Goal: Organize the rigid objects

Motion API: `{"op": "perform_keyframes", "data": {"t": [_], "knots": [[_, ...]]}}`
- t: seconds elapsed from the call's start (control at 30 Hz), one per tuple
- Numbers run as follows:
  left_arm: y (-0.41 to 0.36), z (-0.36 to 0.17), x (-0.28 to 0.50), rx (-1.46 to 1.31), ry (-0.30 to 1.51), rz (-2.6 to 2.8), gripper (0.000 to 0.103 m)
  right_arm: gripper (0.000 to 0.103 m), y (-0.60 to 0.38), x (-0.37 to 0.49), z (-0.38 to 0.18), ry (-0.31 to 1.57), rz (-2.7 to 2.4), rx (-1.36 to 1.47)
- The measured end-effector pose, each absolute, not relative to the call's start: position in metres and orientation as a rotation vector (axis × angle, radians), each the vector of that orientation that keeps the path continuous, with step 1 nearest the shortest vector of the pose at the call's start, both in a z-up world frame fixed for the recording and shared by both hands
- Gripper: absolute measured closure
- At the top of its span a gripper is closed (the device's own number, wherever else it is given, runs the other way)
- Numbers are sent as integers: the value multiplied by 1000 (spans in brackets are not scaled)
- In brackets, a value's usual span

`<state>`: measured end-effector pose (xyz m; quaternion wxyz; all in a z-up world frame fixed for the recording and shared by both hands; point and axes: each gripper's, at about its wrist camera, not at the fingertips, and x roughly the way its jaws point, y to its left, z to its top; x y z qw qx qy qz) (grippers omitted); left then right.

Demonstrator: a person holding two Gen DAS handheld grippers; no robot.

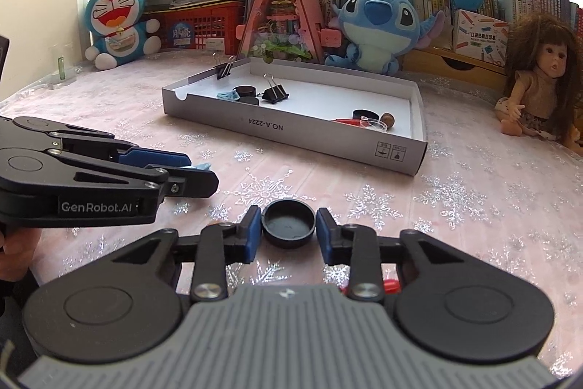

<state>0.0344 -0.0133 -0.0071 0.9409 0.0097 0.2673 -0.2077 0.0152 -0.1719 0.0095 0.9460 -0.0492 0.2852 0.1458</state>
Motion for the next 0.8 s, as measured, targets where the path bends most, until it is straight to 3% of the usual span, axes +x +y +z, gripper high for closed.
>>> {"op": "perform_keyframes", "data": {"t": [0.8], "knots": [[1, 35, 84, 1, 477, -325, 74, 65, -181, 60, 39, 537, 189, -87]]}}
